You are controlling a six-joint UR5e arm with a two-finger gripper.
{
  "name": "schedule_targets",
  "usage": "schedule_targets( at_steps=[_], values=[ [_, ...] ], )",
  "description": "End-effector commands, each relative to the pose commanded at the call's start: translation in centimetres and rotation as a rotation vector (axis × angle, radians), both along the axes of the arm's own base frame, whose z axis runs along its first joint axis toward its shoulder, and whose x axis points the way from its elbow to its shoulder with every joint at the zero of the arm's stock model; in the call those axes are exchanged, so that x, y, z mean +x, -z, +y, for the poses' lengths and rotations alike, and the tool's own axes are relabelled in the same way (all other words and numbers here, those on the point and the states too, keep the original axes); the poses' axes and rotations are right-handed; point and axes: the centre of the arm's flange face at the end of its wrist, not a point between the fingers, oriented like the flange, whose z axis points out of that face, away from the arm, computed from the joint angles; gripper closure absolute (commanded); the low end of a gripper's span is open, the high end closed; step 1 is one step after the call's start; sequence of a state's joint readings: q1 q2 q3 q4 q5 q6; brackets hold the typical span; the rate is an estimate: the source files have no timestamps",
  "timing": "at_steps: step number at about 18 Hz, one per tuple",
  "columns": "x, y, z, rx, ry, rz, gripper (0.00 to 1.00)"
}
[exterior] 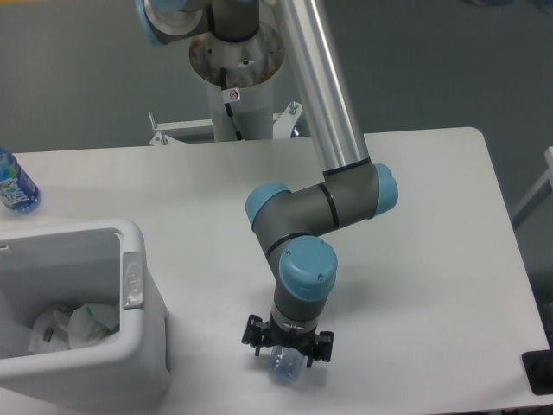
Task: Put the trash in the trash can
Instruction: 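Close the gripper around the bottle's neck end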
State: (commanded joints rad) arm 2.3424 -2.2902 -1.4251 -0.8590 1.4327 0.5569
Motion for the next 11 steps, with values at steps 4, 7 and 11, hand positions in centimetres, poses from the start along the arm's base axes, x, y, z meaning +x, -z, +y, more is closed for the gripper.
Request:
schedule_targets(
  at_steps=[4,7,11],
  values=[
    [0.10,0.18,0.01,-0.004,0.003,0.000,0.03],
    [0.04,0.05,0.08,-0.002,0.003,0.002,0.16],
    [-0.02,0.04,-0.07,-0.020,-0.001,0.021,0.29]
  ],
)
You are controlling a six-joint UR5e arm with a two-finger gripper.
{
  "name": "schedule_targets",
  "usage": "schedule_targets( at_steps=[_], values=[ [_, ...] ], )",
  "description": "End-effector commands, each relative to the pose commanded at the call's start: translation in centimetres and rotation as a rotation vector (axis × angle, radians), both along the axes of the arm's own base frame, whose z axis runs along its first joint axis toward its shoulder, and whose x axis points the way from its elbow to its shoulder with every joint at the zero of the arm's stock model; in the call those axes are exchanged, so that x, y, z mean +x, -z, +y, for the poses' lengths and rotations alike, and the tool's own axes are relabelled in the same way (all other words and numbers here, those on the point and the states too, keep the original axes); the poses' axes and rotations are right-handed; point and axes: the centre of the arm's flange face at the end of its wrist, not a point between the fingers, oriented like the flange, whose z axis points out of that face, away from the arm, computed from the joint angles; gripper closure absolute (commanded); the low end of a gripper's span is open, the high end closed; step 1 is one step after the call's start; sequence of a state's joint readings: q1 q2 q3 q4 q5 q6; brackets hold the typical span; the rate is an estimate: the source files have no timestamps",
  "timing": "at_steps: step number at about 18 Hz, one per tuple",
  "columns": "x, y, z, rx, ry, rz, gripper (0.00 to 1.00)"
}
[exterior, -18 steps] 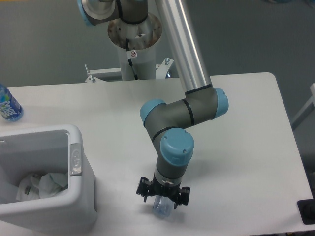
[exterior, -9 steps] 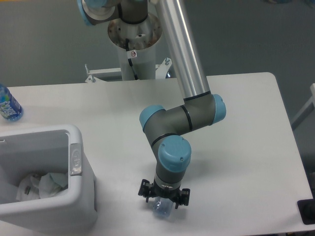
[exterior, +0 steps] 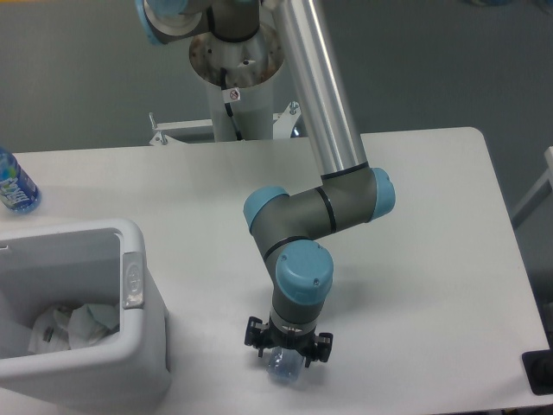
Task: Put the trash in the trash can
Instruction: 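Close the gripper around the bottle's neck end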
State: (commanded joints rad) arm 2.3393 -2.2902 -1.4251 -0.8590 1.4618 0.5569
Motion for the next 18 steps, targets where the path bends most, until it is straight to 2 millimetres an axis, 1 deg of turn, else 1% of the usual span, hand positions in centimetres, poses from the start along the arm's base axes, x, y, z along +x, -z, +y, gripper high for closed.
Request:
schedule_targets(
  at_steps=[2,3,5,10,11,18],
  values=[
    [-0.1,0.0,0.0,-0.003,-0.001,0.008,0.30],
    [-0.1,-0.1,0.0,-0.004,-0.001,0.007,0.33],
    [-0.1,-0.2,0.0,-0.003,-0.001,0.008,0.36],
    [-0.1,-0.6,0.0,0.001,0.000,0.012,0.38],
    [-0.1,-0.6,0.0,0.001,0.000,0.012,0.41],
    [-0.2,-1.2,0.1,0.008,0.002,0.021,0.41]
  ],
)
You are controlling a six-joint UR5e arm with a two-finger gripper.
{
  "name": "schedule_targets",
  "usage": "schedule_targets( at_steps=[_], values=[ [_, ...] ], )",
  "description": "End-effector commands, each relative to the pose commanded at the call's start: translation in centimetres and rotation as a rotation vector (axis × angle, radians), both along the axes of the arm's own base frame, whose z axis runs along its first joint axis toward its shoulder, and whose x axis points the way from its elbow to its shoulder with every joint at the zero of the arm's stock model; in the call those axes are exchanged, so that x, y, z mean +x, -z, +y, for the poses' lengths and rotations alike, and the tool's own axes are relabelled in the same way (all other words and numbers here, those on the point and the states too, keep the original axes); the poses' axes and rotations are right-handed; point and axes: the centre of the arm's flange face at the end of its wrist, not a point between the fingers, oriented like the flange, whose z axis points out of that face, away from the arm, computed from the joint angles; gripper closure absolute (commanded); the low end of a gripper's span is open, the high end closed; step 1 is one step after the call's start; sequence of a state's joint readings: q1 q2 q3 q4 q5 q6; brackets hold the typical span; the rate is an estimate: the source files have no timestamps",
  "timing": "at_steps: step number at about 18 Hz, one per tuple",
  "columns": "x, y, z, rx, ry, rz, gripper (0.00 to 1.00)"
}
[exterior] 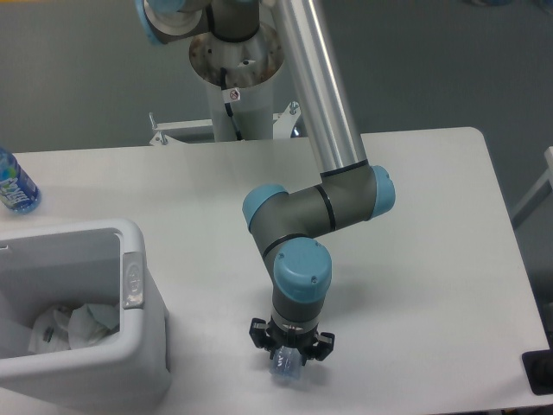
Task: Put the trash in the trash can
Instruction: 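Close the gripper around the bottle's neck end, then lift the bottle and carry it over the white bin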
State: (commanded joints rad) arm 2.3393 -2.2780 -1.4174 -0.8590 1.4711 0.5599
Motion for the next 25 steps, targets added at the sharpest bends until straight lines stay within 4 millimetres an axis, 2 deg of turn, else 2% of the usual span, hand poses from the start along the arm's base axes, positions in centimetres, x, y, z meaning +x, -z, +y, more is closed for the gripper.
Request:
schedule_targets(
  at_steps=[2,4,7,11,16,18,20,25],
  values=[
    [-0.2,-1.9,0.2,0.024,0.001,0.019,0.41],
    [-0.9,-5.2,0.5,0.064,-0.014,0.051,0.41],
    [-2.5,-11.8,0.1,0.168,-0.095,0.085,0.41],
    [-4.1,-20.8,-0.5,0.415,-0.210,0.010,0.41],
    [-4.3,-30.3,-0.3,0.595,-0.349,0.026,0.41],
    [-3.7,-33.4,0.0,0.670,-0.373,0.010,0.41],
    [-2.5,-35.7,-0.2,0.703,-0.368,0.012,0.41],
    [4.3,-38.8,1.6,0.737,-0.307,-0.014,0.41]
  ],
)
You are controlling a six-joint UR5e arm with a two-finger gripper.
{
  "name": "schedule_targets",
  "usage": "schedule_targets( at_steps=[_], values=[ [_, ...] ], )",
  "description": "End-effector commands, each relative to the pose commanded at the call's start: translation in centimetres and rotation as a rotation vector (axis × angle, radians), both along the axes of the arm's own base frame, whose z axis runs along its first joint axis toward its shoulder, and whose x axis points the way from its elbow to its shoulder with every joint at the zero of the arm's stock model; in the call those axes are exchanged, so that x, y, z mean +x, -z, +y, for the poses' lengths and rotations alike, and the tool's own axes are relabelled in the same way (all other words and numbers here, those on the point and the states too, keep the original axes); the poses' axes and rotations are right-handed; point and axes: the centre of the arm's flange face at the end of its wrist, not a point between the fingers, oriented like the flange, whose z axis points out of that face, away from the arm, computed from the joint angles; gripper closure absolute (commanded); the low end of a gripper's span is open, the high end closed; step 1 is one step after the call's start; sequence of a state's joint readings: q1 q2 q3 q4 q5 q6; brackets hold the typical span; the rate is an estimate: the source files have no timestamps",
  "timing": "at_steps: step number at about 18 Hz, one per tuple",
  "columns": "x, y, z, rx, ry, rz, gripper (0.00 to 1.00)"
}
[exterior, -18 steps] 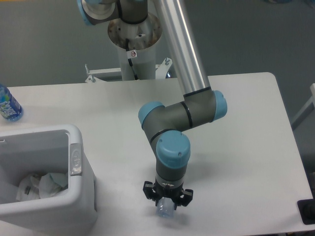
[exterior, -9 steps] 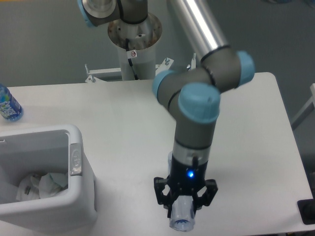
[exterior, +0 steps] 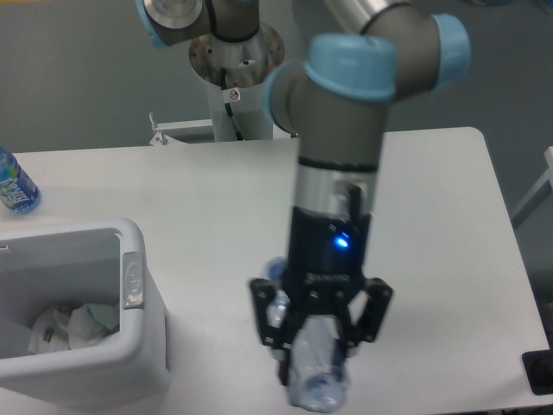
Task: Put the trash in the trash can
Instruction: 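Lift the bottle and carry it over the white bin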
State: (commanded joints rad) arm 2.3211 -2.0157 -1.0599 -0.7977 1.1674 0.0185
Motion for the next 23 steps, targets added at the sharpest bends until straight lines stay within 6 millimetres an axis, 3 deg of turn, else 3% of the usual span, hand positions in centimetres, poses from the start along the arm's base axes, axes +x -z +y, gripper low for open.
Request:
schedule_targets(
  at_steps=[3,7,12,16,18,19,21,23],
  values=[
    [3.1,-0.8,1.2,0.015,0.025,-0.017,0.41],
    [9.2,-0.6,4.0,0.012,0.115,-0.022,0.41],
    [13.5,-0.5,5.8,0.027,0.180,-0.009,0.41],
    [16.4,2.0,7.7,0.005,0.232,-0.021,0.41],
    [16.9,3.5,8.4,-0.014,0.244,-0.033,0.40],
    [17.1,4.0,8.6,-0.020,0.247,-0.038,0.37],
    [17.0,4.4,8.7,-0.026,0.250,-0.036,0.01],
    [17.2,4.7,8.3,-0.036,0.251,-0.042,0.00]
  ],
)
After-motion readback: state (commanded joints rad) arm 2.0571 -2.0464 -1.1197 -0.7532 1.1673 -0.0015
